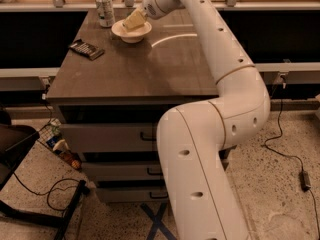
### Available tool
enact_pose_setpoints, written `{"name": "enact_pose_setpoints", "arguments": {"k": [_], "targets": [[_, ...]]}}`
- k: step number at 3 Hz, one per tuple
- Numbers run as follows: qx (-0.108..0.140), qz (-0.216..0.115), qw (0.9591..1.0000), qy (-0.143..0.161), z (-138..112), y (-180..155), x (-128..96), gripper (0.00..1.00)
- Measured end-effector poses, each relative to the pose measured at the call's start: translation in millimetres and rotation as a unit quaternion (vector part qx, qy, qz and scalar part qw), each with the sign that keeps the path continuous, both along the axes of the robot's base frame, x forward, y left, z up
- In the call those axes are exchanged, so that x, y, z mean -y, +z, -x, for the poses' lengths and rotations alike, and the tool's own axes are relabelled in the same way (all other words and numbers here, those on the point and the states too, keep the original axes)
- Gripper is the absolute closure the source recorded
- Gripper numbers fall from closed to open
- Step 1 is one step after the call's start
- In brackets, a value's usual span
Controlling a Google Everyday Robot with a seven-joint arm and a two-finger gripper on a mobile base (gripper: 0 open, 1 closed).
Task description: Place sponge into paper bowl
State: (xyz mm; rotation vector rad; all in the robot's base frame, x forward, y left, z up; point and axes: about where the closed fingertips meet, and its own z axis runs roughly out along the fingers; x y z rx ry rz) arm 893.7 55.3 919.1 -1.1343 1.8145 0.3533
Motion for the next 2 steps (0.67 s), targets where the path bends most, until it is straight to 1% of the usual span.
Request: {"name": "enact_pose_setpoints", "arguments": {"k": [1, 2], "targets": [[-0.002, 0.0, 1.0, 0.002, -0.5, -3.6, -2.9, 0.12], [-0.005, 0.001, 1.0, 0.003, -0.9, -7.0, -5.5, 0.0]]}}
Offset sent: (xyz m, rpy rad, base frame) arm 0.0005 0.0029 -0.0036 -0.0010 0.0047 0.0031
